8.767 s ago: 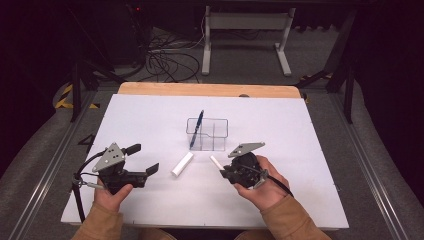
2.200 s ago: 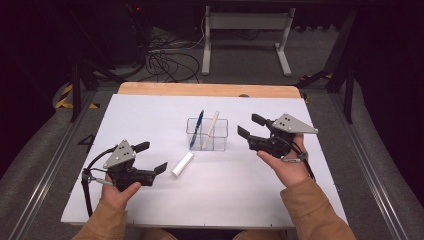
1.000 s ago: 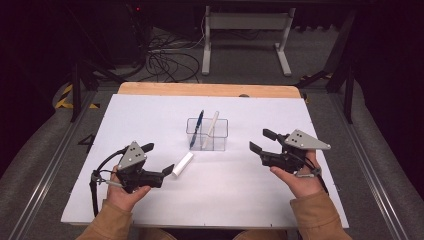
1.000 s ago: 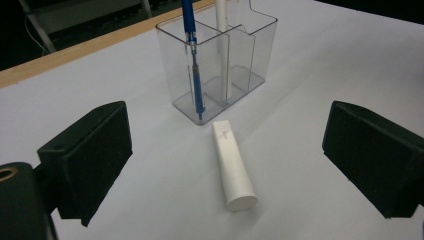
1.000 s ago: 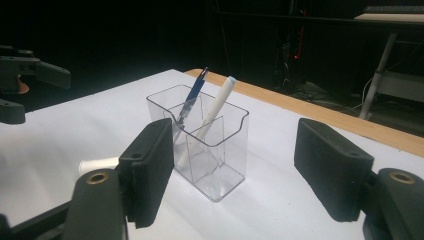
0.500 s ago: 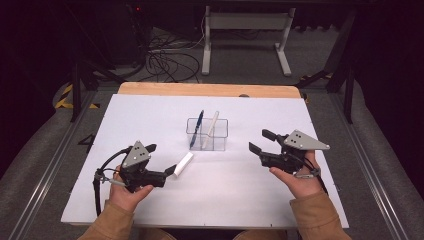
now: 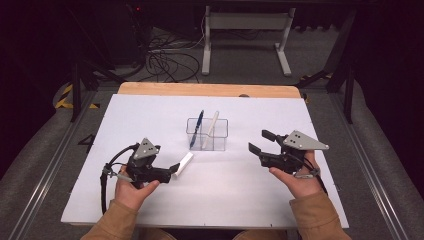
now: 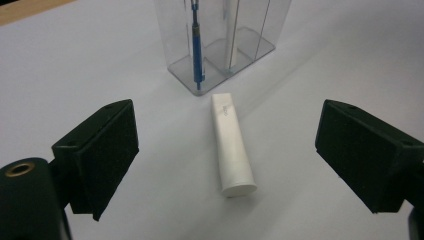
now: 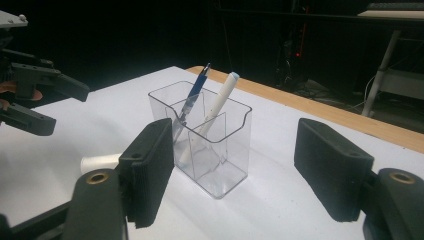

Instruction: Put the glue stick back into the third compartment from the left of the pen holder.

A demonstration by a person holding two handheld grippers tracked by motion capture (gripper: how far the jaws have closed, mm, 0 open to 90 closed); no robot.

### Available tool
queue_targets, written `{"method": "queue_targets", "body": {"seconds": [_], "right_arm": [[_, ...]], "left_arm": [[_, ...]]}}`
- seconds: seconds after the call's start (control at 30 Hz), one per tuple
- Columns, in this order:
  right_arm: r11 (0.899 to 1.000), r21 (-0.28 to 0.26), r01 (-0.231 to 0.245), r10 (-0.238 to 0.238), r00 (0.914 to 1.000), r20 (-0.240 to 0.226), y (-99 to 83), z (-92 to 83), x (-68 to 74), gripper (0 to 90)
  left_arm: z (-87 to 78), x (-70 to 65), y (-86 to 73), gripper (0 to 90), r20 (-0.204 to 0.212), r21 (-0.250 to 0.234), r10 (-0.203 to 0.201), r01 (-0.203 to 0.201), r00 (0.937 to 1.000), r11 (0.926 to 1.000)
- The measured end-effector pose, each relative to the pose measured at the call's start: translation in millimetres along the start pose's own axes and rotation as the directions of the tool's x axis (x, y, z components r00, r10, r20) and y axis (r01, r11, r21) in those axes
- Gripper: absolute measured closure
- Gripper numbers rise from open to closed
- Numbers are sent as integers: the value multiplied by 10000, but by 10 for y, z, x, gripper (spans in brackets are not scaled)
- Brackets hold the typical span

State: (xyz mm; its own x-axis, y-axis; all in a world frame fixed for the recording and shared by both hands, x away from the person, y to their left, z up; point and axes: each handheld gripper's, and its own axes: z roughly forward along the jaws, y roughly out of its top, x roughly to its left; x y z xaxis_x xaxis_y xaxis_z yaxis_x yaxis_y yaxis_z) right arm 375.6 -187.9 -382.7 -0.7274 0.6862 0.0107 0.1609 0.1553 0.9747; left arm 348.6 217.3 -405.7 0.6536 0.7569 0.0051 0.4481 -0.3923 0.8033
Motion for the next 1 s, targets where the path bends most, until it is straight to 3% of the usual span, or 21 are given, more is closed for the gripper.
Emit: {"method": "queue_targets", "body": {"seconds": [0.43, 0.73, 1.0], "right_arm": [[9999, 93, 44, -43, 10000, -59, -18, 17, 8, 329], [9999, 140, 49, -48, 10000, -54, -24, 19, 11, 328], [9998, 182, 68, -67, 10000, -56, -35, 26, 12, 327]], "left_arm": [[203, -84, 19, 133, -185, 1178, 20, 2, 9998, 9930], [325, -121, -11, 159, -264, 1906, 296, -240, 9992, 9814], [413, -157, -54, 183, -340, 2225, 313, -229, 9989, 9747]]}}
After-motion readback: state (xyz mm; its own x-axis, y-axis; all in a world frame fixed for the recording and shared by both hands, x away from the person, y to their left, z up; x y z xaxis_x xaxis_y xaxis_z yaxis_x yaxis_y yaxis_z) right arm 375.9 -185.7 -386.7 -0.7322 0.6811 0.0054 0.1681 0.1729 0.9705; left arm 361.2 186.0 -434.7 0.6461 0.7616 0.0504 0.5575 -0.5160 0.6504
